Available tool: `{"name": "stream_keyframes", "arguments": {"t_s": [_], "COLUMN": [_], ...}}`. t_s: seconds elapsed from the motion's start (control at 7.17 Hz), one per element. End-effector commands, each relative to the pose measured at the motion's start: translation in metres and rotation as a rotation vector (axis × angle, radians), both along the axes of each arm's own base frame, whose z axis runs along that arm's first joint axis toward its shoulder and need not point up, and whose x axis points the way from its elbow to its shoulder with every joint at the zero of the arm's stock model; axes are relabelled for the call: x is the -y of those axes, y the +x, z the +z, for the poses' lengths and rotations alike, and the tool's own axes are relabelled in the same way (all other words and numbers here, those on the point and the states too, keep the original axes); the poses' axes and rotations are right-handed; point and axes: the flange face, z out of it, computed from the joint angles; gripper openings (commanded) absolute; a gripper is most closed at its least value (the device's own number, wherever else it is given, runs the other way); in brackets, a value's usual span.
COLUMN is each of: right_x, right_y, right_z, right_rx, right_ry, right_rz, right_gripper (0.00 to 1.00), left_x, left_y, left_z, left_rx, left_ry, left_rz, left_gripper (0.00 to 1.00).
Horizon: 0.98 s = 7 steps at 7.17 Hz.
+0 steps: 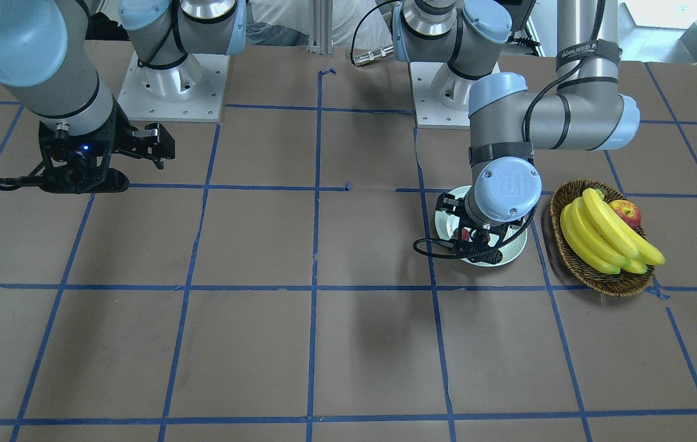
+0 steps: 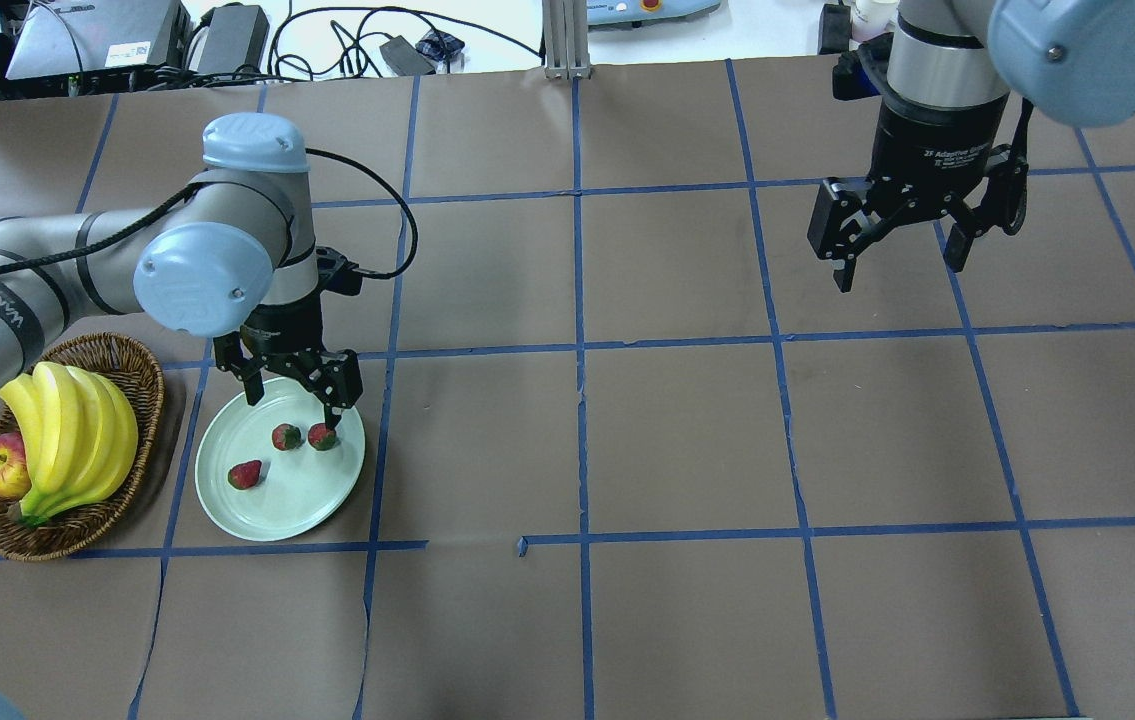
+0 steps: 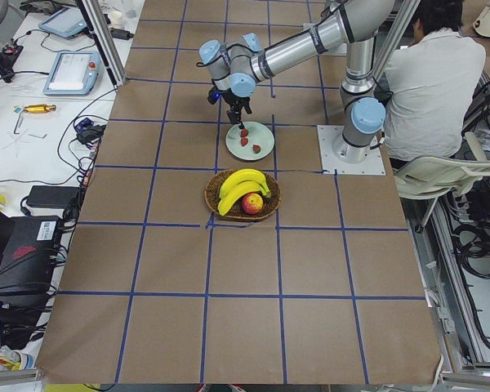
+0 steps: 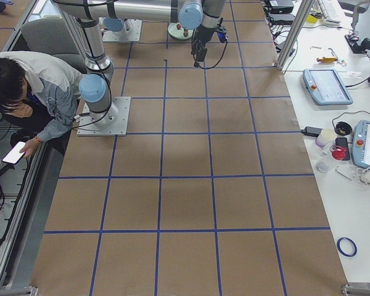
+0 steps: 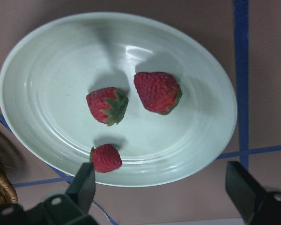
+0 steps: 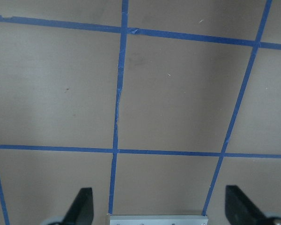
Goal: Collect all strawberries into plate
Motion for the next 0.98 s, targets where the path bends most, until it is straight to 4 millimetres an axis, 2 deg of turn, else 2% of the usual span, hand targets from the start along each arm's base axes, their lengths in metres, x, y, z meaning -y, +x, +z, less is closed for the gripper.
{"name": "stream_keyframes", "arguments": {"t_s": [0.0,0.14,0.28,0.42,0.56,0.84], "right_x": [-0.001,0.0,-0.001,-0.005,-0.006,-0.006], "right_y": [0.0,0.0,0.0,0.002,0.004,0.005], "right_z": [0.004,0.015,0.018,0.027,0.032,0.041], "right_rx": [0.001,-0.003,-0.002,0.007,0.021,0.021], "right_ry": [-0.009,-0.032,-0.035,-0.055,-0.067,-0.09], "right_rz": [-0.001,-0.005,-0.007,-0.04,-0.061,-0.069], "right_gripper": [1.0,1.0,1.0,1.0,1.0,1.0], "left_x": [0.022,0.027,0.02,0.013,-0.001,-0.033], "left_y": [-0.013,-0.033,-0.06,-0.074,-0.078,-0.081], "left_z": [0.053,0.071,0.097,0.124,0.146,0.176], "left_rx": [0.024,0.055,0.04,0.03,-0.021,-0.093], "left_ry": [-0.162,-0.266,-0.321,-0.358,-0.354,-0.3], "left_rz": [0.096,0.215,0.179,0.152,0.156,0.146], "left_gripper": [1.0,1.0,1.0,1.0,1.0,1.0]}}
